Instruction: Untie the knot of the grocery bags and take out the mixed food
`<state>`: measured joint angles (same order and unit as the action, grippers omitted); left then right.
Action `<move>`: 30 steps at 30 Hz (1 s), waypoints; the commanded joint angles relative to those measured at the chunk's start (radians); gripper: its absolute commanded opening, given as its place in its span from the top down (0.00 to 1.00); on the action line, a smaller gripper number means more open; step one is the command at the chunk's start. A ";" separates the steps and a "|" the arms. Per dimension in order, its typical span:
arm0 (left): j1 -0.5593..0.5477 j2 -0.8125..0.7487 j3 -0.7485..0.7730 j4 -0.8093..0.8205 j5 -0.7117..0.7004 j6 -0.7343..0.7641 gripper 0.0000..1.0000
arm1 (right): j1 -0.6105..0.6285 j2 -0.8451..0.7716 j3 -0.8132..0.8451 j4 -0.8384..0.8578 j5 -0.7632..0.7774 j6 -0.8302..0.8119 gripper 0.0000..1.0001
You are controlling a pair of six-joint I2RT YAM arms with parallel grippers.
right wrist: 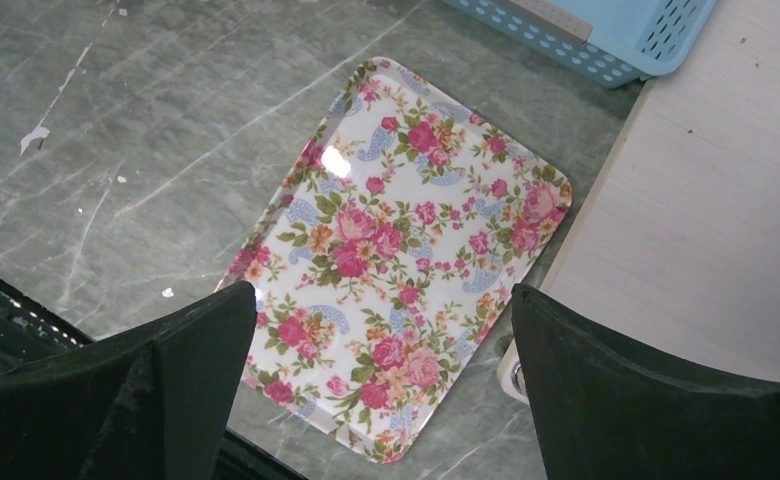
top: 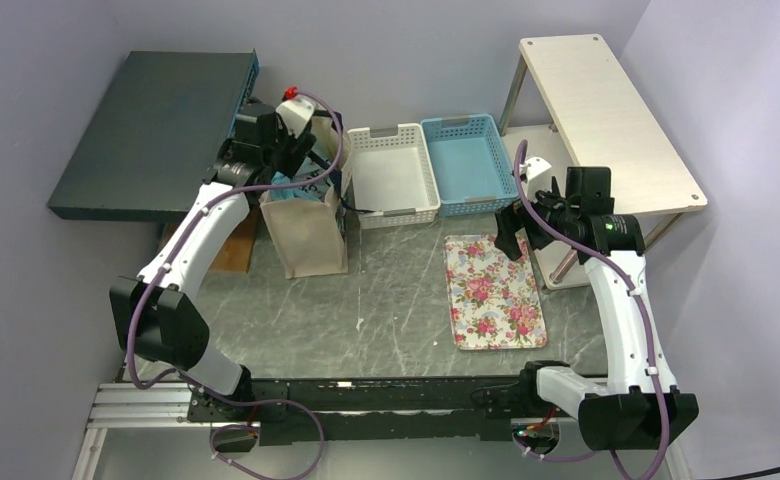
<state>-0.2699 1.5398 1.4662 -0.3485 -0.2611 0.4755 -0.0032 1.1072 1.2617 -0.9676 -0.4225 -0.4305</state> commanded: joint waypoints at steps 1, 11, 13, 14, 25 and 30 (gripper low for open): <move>0.006 -0.031 0.088 0.166 0.050 -0.094 0.01 | -0.003 -0.037 -0.018 0.045 0.013 -0.017 0.00; -0.071 -0.010 0.146 0.128 0.509 -0.141 0.01 | -0.002 -0.032 -0.012 0.050 0.021 -0.028 0.00; -0.106 0.001 0.161 0.076 0.577 -0.092 0.01 | -0.002 -0.033 -0.013 0.051 0.023 -0.032 0.00; -0.124 0.008 0.168 0.048 0.586 -0.077 0.01 | -0.003 -0.033 -0.014 0.053 0.023 -0.033 0.00; -0.176 0.072 0.332 -0.373 0.600 0.017 0.01 | -0.003 0.025 0.033 0.078 -0.030 -0.001 0.00; -0.099 -0.016 0.361 -0.703 0.792 0.215 0.01 | -0.002 0.050 0.070 0.068 -0.060 0.012 0.00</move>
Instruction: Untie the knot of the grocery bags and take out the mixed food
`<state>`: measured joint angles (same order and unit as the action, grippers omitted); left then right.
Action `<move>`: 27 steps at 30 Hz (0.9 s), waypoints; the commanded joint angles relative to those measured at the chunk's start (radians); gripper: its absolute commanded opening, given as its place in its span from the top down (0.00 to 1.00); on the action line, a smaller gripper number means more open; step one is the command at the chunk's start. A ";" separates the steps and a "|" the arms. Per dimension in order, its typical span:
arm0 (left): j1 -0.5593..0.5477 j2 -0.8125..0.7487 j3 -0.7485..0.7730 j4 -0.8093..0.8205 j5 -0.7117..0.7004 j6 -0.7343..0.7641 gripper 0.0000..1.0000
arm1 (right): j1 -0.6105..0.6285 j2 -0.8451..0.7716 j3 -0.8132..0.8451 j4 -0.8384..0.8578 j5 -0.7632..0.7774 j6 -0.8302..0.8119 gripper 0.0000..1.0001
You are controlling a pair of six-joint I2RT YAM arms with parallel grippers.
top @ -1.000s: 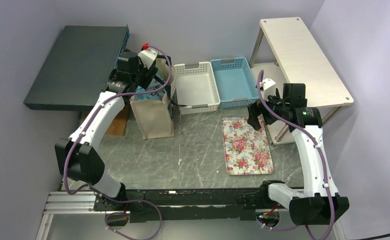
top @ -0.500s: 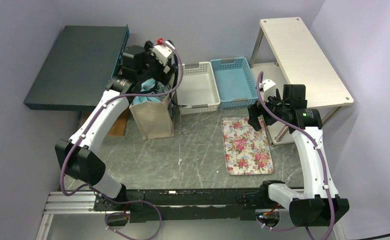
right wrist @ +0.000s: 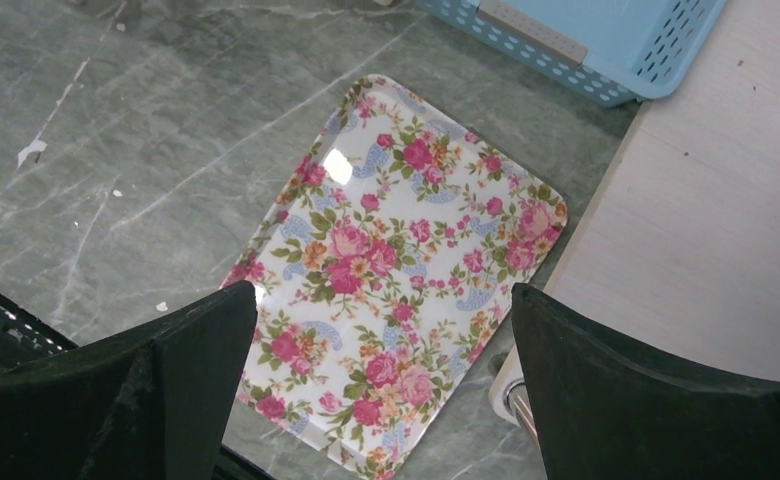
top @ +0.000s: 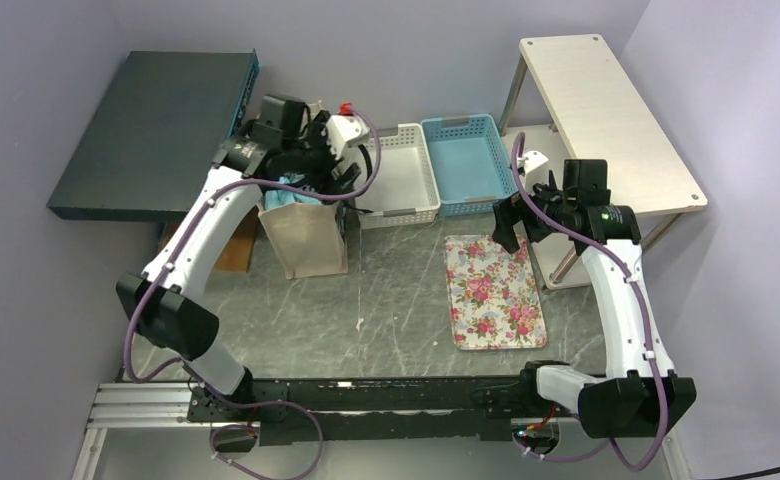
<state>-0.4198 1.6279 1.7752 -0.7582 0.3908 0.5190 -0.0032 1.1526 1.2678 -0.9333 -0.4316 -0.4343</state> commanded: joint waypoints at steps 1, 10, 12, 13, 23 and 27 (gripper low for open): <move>0.056 -0.118 0.037 -0.352 0.122 0.224 0.01 | -0.002 0.006 0.067 0.035 -0.059 0.021 0.00; 0.090 -0.195 -0.191 -0.412 -0.063 0.252 0.07 | 0.031 0.065 0.114 0.065 -0.133 0.087 0.00; 0.080 -0.200 -0.195 -0.446 -0.040 0.260 0.18 | 0.035 0.077 0.125 0.071 -0.139 0.098 0.00; 0.073 -0.205 -0.198 -0.469 -0.023 0.268 0.25 | 0.037 0.080 0.128 0.073 -0.139 0.103 0.00; -0.066 -0.384 -0.356 -0.592 0.086 0.356 1.00 | 0.043 0.064 0.127 0.092 -0.150 0.141 0.00; -0.150 -0.445 -0.372 -0.682 0.149 0.377 1.00 | 0.046 0.054 0.123 0.092 -0.194 0.150 0.00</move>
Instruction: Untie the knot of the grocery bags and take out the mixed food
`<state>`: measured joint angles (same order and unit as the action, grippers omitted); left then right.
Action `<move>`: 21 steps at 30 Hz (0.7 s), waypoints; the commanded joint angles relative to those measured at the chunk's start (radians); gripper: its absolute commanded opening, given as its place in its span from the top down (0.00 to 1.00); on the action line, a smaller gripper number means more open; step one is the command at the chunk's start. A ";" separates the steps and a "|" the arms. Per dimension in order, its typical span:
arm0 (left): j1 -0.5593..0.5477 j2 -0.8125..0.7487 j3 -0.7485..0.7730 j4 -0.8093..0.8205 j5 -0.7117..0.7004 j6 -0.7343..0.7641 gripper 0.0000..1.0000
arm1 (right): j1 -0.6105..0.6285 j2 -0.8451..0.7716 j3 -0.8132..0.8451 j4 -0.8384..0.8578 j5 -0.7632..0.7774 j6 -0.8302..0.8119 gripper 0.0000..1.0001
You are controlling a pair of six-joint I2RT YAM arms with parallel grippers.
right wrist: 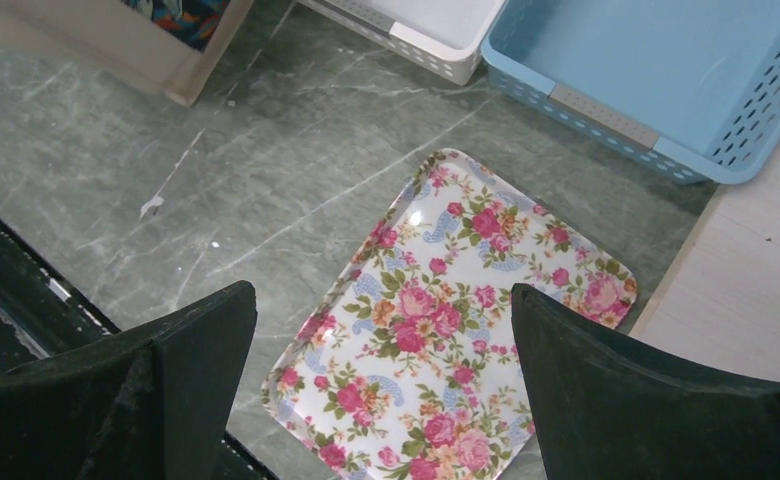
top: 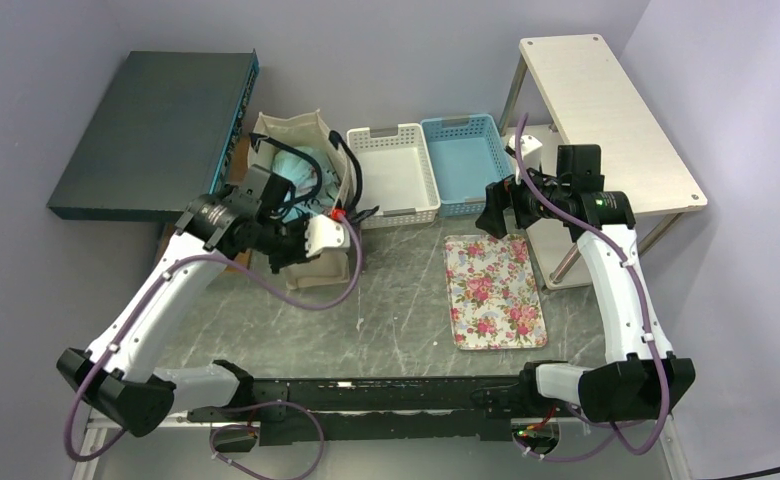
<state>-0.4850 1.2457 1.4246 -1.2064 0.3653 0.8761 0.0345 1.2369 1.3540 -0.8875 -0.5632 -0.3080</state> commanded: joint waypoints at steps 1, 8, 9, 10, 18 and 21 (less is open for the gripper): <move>-0.111 -0.073 -0.020 -0.271 0.189 0.016 1.00 | 0.009 -0.031 0.035 0.046 -0.071 0.026 0.00; -0.284 -0.138 -0.074 -0.349 0.240 -0.035 0.86 | 0.055 -0.028 0.029 0.073 -0.079 0.038 0.00; -0.309 -0.141 -0.080 -0.349 0.243 -0.047 0.80 | 0.067 -0.026 0.031 0.076 -0.076 0.041 0.00; -0.329 -0.140 -0.076 -0.355 0.252 -0.059 0.74 | 0.082 -0.023 0.036 0.079 -0.073 0.043 0.00; -0.229 -0.100 0.322 -0.342 0.241 -0.241 0.17 | 0.245 -0.023 0.066 0.187 0.037 0.216 0.00; -0.087 -0.072 0.427 -0.295 0.219 -0.317 0.16 | 0.310 -0.021 0.070 0.257 0.061 0.298 0.00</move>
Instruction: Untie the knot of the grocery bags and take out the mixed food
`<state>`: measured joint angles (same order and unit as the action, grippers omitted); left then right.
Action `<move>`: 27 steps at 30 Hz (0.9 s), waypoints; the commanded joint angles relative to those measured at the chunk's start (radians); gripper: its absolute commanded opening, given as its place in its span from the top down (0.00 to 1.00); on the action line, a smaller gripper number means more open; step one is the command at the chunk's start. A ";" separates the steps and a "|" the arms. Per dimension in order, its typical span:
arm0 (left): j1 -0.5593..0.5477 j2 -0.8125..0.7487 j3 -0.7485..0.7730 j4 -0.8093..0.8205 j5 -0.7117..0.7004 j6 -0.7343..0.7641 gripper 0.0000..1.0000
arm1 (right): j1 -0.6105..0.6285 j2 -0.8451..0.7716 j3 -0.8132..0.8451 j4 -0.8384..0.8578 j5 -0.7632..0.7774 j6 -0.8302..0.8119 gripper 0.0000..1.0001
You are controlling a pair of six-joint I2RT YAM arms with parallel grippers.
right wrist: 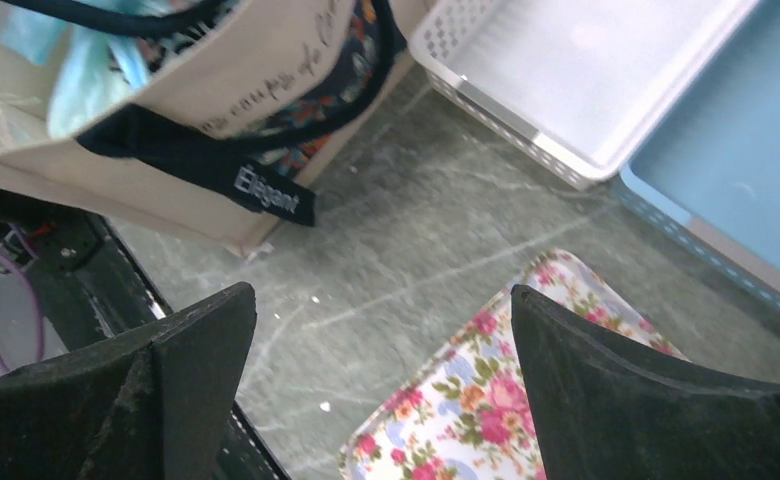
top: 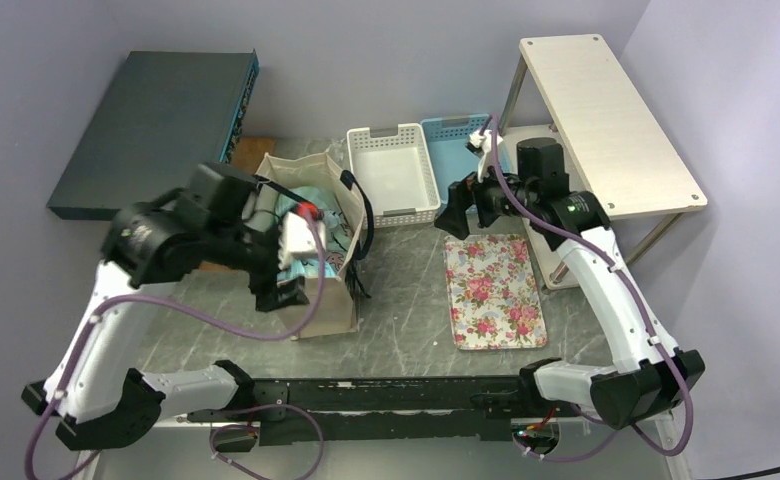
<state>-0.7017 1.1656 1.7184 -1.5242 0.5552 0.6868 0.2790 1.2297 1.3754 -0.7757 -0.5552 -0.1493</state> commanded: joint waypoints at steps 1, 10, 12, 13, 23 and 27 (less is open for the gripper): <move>0.169 0.007 0.136 0.058 0.007 -0.164 0.16 | 0.087 -0.007 0.054 0.164 0.055 0.164 0.00; 0.266 0.027 -0.074 0.297 -0.254 -0.295 0.28 | 0.261 0.155 0.131 0.299 0.155 0.354 0.01; 0.252 0.053 -0.107 0.308 -0.272 -0.271 0.32 | 0.282 0.204 0.162 0.317 0.150 0.376 0.02; 0.235 0.065 -0.121 0.317 -0.298 -0.259 0.34 | 0.291 0.225 0.175 0.323 0.154 0.386 0.01; 0.130 0.166 -0.214 0.454 -0.440 -0.195 0.55 | 0.308 0.383 0.204 0.355 0.150 0.494 0.06; 0.130 0.225 -0.256 0.467 -0.493 -0.175 0.57 | 0.310 0.403 0.187 0.361 0.119 0.506 0.17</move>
<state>-0.5686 1.3430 1.4990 -1.1145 0.1322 0.4828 0.5842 1.6314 1.5375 -0.4755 -0.4057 0.3084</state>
